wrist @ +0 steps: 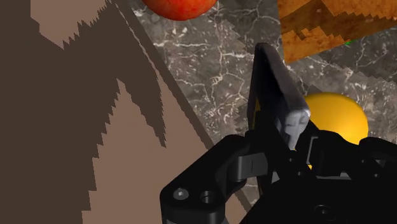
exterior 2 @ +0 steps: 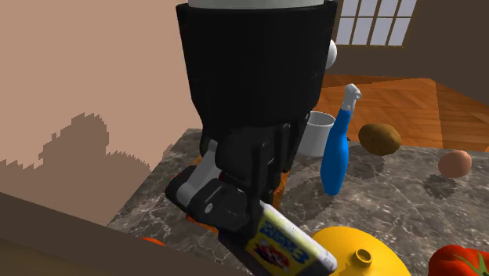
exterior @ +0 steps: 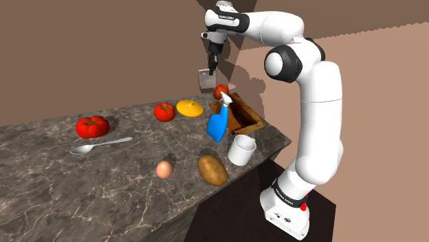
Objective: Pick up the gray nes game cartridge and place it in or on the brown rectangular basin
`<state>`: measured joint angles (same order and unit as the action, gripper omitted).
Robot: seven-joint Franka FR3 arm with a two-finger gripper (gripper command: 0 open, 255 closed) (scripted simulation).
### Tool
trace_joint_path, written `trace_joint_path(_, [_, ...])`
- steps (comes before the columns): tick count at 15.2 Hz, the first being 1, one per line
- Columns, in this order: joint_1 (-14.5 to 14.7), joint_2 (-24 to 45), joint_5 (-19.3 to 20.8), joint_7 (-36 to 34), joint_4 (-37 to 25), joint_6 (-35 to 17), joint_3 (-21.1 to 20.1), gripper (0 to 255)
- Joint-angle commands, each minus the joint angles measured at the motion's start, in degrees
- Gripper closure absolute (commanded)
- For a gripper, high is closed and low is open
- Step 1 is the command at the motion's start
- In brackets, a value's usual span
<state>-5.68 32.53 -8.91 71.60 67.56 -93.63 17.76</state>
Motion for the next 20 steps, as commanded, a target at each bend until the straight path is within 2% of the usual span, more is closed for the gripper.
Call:
trace_joint_path(1, [-0.1, -0.32, 0.01, -0.09, -1.83, 0.86, 0.06, 255])
trace_joint_path(8, [-1.01, 0.97, -0.27, -0.29, -8.81, 6.5, 0.04, 255])
trace_joint_path(10, [0.53, -5.89, 1.24, 0.38, 1.61, 2.89, 0.84, 255])
trace_joint_path(13, [2.02, -14.47, 3.53, 0.91, 13.56, -0.72, 1.74, 255])
trace_joint_path(20, [3.15, -31.59, 9.21, 1.04, 33.75, -4.75, 2.94, 255])
